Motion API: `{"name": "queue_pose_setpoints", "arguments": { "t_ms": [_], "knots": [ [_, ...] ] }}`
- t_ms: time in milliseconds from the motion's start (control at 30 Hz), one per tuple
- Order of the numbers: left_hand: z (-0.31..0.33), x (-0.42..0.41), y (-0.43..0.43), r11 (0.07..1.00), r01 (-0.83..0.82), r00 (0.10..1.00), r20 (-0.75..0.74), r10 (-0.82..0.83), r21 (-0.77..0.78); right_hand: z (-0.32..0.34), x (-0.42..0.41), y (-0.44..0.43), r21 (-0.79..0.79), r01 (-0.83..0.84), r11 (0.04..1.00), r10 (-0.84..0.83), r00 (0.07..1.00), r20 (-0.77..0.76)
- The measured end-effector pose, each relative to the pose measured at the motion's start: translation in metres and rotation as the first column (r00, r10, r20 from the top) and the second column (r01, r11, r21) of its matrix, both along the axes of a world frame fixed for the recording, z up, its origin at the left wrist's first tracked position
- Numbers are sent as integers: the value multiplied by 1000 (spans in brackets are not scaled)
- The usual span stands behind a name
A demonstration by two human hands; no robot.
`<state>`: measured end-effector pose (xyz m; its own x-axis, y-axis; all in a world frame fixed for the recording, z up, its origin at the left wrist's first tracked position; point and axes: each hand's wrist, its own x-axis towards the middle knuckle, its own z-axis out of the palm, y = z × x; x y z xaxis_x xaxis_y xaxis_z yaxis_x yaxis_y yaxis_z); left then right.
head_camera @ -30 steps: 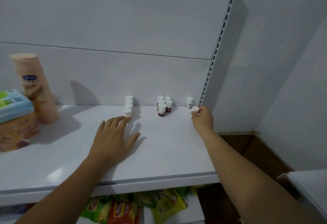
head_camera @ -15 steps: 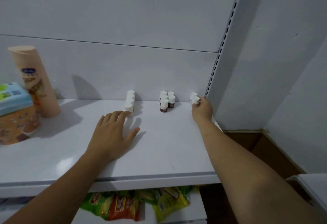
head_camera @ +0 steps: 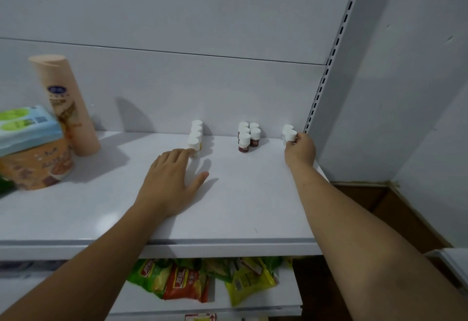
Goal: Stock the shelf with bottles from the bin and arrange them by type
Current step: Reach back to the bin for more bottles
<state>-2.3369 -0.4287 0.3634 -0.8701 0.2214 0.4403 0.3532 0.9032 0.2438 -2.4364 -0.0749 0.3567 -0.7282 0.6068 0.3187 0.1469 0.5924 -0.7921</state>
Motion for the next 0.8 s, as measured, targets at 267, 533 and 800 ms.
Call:
{"name": "queue_pose_setpoints", "arguments": {
  "t_ms": [267,533,800],
  "knots": [
    [0,-1,1,1000,-2,1000,-3,2,0,4,1,6,-98,-25,995,36,993,114],
    [7,5,3,999,-23,999,-24,24,23,30,84,-21,-143,-217,966,242,951,190],
    [24,20,-2,994,87,994,-75,-82,69,33,230,-89,80,-463,883,427,862,274]
  ]
}}
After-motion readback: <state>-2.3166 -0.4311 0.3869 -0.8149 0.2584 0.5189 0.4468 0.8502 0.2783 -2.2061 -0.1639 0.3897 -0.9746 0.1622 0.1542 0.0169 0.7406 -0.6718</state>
